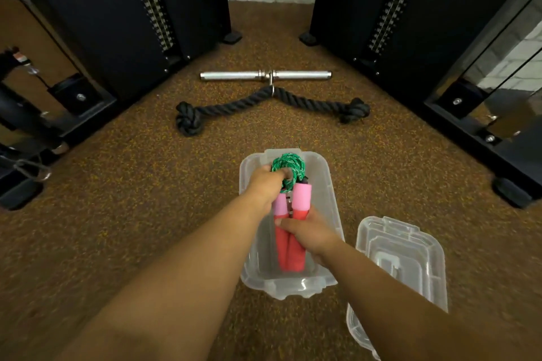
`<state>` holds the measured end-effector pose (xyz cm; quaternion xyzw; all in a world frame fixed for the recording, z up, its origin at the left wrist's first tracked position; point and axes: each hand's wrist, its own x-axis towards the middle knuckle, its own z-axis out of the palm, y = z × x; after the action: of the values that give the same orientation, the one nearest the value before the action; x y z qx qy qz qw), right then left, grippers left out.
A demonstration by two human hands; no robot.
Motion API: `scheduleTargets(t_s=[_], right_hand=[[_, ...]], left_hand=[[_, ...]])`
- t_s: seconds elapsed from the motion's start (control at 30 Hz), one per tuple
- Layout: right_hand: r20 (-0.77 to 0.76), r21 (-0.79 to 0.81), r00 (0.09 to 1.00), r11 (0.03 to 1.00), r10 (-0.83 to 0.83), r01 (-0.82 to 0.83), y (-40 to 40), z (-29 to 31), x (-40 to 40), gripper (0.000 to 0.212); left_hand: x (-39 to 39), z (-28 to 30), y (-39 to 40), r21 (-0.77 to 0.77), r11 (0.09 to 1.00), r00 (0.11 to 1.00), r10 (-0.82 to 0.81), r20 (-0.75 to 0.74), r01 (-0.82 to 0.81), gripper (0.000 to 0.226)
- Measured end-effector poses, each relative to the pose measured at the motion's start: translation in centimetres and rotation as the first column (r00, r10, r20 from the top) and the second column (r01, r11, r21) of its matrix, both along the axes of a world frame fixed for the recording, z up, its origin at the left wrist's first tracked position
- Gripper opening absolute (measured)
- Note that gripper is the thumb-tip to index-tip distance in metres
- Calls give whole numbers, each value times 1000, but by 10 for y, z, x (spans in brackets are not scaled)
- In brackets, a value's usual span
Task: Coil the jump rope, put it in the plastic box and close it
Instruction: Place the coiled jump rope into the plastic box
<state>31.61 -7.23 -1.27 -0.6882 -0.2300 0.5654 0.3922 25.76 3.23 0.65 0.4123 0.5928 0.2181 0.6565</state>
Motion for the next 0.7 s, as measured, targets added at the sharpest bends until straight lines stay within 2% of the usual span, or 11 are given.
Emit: scheduleTargets(t_s=[0.1, 0.27, 0.33, 0.37, 0.43, 0.53, 0.63, 0.7], right_hand=[[-59, -65, 998, 998, 10, -14, 8, -24, 3, 21], [-175, -175, 985, 984, -6, -25, 15, -47, 8, 18], [-181, -201, 983, 979, -5, -32, 16, -53, 11, 17], [-156, -211, 988, 977, -10, -23, 16, -57, 13, 17], [-47, -221, 998, 975, -28, 17, 18, -65, 15, 17], [114, -213, 991, 972, -71, 95, 20, -76, 15, 19], [217, -248, 975, 963, -55, 109, 20, -76, 7, 48], [262, -265, 965, 959, -26, 98, 20, -74, 5, 53]], left_hand=[[4, -35, 5, -36, 999, 998, 13, -66, -15, 10], [8, -69, 11, -64, 997, 983, 28, -180, -41, 17], [10, -80, 14, -51, 998, 977, 25, -210, -36, 8], [11, -86, 15, -42, 998, 975, 29, -220, -39, 2], [14, -97, 17, -38, 998, 970, 31, -239, -41, 14], [20, -109, 16, 8, 999, 961, 39, -275, -39, 20], [22, -121, 17, 56, 998, 944, 47, -328, -30, 23], [21, -124, 17, 72, 997, 935, 44, -352, -20, 25]])
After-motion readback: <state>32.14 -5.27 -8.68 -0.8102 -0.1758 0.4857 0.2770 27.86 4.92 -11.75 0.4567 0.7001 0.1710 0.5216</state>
